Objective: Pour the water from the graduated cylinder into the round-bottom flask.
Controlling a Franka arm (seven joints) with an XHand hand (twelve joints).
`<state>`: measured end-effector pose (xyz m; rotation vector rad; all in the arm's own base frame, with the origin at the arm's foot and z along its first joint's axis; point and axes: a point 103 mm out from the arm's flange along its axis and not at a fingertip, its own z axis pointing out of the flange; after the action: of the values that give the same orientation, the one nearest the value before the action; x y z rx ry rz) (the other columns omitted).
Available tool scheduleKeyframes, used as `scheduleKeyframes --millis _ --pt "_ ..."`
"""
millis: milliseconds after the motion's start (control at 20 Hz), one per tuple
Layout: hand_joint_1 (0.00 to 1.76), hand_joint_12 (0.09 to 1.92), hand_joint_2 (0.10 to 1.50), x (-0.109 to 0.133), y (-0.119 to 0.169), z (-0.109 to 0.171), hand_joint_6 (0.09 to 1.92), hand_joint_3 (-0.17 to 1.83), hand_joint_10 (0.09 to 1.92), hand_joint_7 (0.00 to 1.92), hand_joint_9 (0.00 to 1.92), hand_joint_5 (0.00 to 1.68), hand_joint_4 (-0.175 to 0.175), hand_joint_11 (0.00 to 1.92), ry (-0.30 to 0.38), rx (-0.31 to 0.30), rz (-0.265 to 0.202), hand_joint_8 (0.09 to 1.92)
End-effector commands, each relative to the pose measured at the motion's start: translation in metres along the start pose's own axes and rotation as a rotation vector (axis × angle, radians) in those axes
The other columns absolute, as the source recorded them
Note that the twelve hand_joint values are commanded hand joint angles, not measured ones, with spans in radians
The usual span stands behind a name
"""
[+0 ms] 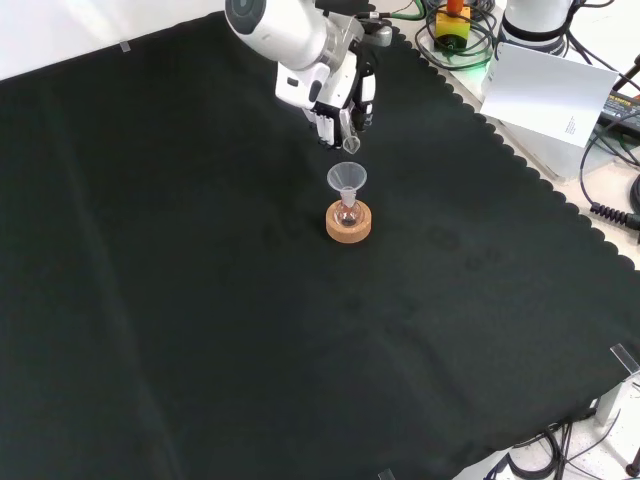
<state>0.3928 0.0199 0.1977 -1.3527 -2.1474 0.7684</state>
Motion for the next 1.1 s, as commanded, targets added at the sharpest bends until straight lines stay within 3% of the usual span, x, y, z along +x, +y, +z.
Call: scheduleKeyframes --millis 50,1100 --pt "1.36 0.76 1.16 -0.002 0.000 -0.004 0.79 -0.03 0.23 0.91 1.38 0.94 -0.120 1.17 -0.016 0.063 0.030 1.16" --pt "1.36 0.75 1.16 0.006 0.000 -0.017 0.79 -0.03 0.23 0.92 1.38 0.94 -0.120 1.17 -0.067 0.234 0.092 1.16"
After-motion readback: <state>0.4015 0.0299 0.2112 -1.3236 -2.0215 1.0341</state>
